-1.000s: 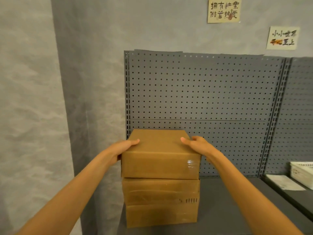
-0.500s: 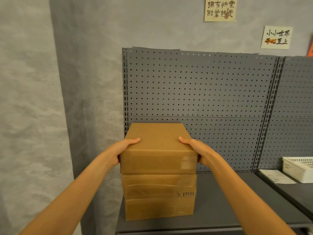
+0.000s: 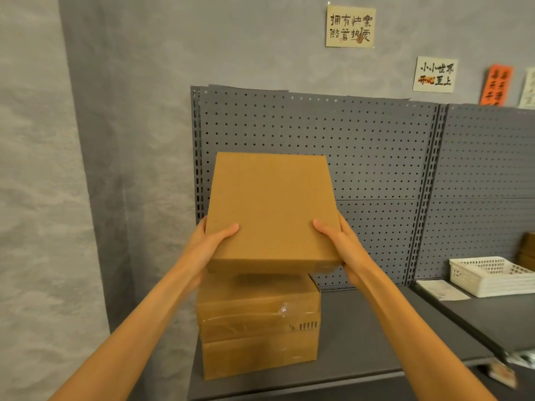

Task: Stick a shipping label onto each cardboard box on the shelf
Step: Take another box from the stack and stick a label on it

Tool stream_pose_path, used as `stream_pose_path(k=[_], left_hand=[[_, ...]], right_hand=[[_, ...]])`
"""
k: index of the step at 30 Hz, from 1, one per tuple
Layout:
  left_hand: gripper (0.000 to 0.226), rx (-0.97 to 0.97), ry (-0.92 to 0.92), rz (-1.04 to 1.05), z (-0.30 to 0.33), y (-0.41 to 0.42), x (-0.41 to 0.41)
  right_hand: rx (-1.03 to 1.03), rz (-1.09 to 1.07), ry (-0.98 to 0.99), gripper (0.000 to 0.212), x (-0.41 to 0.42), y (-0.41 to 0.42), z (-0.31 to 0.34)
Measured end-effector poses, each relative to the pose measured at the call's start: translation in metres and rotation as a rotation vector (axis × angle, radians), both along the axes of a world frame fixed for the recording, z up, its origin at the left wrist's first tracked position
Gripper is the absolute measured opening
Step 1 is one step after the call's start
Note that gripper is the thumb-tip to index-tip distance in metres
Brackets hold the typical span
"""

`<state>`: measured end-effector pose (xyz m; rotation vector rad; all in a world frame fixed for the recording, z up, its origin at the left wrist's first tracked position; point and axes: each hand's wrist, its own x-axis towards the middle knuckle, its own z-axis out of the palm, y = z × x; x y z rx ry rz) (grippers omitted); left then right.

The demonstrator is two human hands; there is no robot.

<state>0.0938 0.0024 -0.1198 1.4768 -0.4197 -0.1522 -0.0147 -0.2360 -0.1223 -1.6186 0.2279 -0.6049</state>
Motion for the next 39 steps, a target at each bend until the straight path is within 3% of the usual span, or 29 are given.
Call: stream_pose_path(k=[3,10,20,26,39], left_hand=[[0.084,-0.011,-0.049,-0.029,-0.005,-0.011,-0.008],[0.077,-0.046,-0.126,-0.146,-0.015,-0.056,-0.04],[0.07,-0.071,-0.08,-0.311,-0.019,-0.138,-0.105],[0.074,-0.04,-0.073,-0.36,-0.024,-0.196,-0.155],[0.067,0.03,-0.029,-0.331,-0.047,-0.306,-0.245]], right_hand=[[-0.014,-0.082,-0.096,0.062,-0.021,-0.001,-0.001],[-0.072,-0.314,-0.148,0.065,-0.081,-0.021,-0.02],[-0.083,-0.504,-0.153,0.072,-0.175,-0.077,-0.023],[-0.077,-0.538,-0.161,0.065,-0.235,-0.128,-0.029],[-0.076,-0.538,-0.022,0.078,-0.32,-0.246,-0.05]])
